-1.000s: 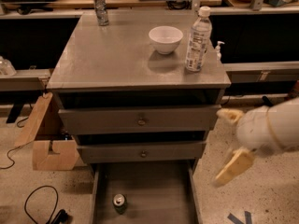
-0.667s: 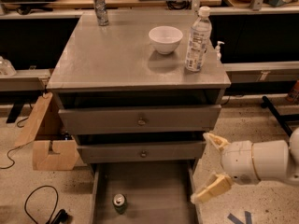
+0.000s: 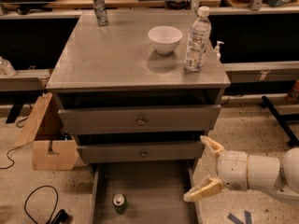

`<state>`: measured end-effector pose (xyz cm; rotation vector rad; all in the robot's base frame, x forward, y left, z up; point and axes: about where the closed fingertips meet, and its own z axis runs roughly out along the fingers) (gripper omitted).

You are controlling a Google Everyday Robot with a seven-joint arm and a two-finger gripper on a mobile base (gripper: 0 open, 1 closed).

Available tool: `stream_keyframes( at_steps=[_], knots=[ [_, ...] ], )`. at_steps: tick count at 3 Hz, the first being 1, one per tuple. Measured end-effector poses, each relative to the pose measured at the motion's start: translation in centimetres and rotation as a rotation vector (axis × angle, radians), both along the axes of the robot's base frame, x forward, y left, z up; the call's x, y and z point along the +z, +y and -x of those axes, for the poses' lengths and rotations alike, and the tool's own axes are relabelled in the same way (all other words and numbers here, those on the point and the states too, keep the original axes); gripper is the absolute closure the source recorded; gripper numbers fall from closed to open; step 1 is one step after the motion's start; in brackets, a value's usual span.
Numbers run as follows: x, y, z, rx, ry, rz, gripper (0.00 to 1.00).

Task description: Pick green can from bottom drawer and place on counter

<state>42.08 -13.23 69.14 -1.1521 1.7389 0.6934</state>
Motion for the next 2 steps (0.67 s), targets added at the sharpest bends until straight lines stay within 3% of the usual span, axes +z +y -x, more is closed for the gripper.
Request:
stream_keyframes(
  at_steps=[1, 2],
  knots=[
    [-1.6, 1.2, -0.1, 0.033, -0.017, -0.03, 0.0],
    [-9.0, 3.6, -1.3, 0.057, -0.043, -0.042, 0.0]
  ],
)
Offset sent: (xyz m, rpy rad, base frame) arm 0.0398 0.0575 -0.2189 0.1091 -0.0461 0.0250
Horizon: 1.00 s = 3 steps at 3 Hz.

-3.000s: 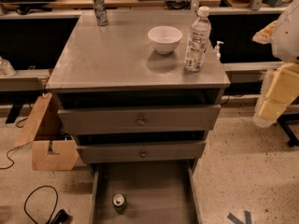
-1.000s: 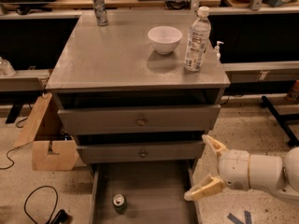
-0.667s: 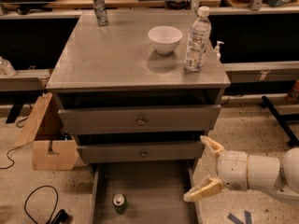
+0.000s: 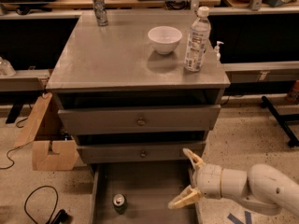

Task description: Pick green can from bottom drawer and place on counter

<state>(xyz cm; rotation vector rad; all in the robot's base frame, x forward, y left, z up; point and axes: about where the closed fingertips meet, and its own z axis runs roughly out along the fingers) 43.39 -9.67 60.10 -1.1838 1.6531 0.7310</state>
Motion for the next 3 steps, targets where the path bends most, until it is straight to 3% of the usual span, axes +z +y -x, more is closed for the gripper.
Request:
stream_keyframes(
  at_steps=[1, 2, 3],
  knots=[
    [-8.4, 1.8, -1.3, 0.024, -0.009, 0.02, 0.0],
    [-17.1, 3.4, -2.4, 0.078, 0.038, 0.054, 0.0],
    [-21.7, 3.7, -1.6, 0.068, 0.149, 0.024, 0.0]
  ],
)
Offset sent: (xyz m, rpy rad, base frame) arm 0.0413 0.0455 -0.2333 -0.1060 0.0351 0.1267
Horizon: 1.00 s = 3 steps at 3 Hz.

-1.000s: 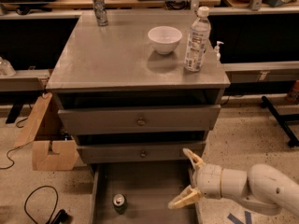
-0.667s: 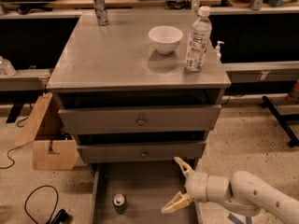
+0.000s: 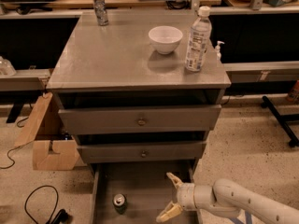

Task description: Pick green can from bottom drawer and place on counter

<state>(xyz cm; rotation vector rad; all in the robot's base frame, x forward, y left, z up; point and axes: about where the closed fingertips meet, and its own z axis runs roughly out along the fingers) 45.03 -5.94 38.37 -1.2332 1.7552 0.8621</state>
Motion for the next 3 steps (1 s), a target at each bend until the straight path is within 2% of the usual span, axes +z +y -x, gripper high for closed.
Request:
stream_keyframes(
  at_steps=[1, 2, 3],
  knots=[
    [-0.7, 0.2, 0.1, 0.004, 0.009, -0.002, 0.0],
    [-4.4, 2.4, -1.6, 0.07, 0.001, -0.001, 0.0],
    [-11.2, 6.3, -4.2, 0.227, -0.049, 0.004, 0.0]
  ],
)
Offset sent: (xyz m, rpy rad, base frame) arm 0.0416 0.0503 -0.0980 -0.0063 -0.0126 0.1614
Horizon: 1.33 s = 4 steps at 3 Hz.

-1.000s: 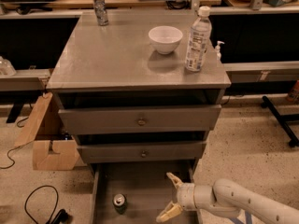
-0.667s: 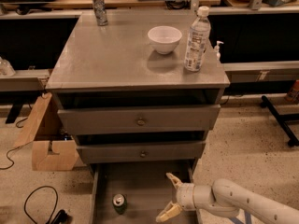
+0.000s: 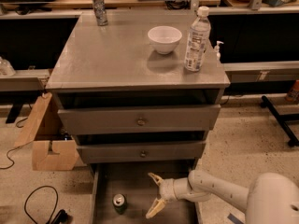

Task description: Pick green can from bottom drawer and place on counter

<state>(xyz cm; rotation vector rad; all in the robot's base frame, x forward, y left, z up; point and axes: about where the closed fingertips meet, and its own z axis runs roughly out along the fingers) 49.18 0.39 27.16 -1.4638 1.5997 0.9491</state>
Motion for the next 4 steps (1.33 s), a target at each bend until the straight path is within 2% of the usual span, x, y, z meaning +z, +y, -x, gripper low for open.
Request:
stream_keyframes(
  at_steps=[1, 2, 3, 4],
  knots=[
    [-3.7, 1.9, -2.3, 0.082, -0.046, 0.006, 0.0],
    [-8.0, 5.2, -3.2, 0.156, -0.077, -0.084, 0.0],
    [-10.1, 6.8, -3.9, 0.172, -0.096, -0.145, 0.0],
    [-11.5, 8.7, -3.1, 0.18, -0.092, -0.16, 0.0]
  ],
)
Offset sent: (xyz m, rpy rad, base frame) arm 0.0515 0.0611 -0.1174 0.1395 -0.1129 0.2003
